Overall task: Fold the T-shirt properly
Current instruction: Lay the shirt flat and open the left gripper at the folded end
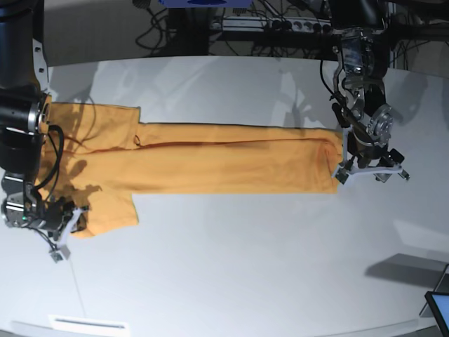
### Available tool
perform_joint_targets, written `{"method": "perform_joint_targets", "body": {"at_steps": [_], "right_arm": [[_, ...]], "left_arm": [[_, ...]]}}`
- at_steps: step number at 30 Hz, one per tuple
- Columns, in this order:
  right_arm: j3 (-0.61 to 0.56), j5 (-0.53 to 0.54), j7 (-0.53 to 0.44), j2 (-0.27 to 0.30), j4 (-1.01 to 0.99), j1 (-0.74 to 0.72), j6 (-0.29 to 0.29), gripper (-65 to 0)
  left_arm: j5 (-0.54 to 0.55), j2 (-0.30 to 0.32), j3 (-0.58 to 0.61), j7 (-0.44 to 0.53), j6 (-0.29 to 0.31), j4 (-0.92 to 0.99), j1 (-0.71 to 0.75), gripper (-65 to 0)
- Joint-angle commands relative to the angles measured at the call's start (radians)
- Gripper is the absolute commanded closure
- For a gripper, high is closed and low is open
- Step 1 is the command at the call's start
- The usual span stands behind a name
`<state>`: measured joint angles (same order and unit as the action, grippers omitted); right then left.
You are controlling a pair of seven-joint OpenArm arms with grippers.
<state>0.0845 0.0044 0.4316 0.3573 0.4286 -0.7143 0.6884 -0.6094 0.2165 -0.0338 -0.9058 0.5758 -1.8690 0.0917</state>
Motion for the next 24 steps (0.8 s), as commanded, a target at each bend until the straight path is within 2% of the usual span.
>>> {"method": "perform_joint_targets", "body": {"at_steps": [1,4,11,24], "right_arm": [[0.001,0.006,0.006,0.01,0.006,-0.028,0.01,-4.6],[0.001,0.006,0.008,0.013,0.006,-0.028,0.01,-0.4],[0.004,0.006,0.054,0.018,0.059,-0.026,0.01,-0.1],[0.007,0.006,0.264,0.012,0.436,0.08,0.01,-0.1]], "left_arm": [[-0.014,0.01,-0.004,0.004,-0.012,-0.019,-0.011,-28.9],[-0.014,0.01,-0.004,0.004,-0.012,-0.019,-0.014,-28.9],[-0.014,0.007,-0.001,0.004,-0.012,-0.019,-0.016,-28.9],[-0.014,0.005,0.008,0.004,-0.012,-0.013,-0.019,-28.9]]}}
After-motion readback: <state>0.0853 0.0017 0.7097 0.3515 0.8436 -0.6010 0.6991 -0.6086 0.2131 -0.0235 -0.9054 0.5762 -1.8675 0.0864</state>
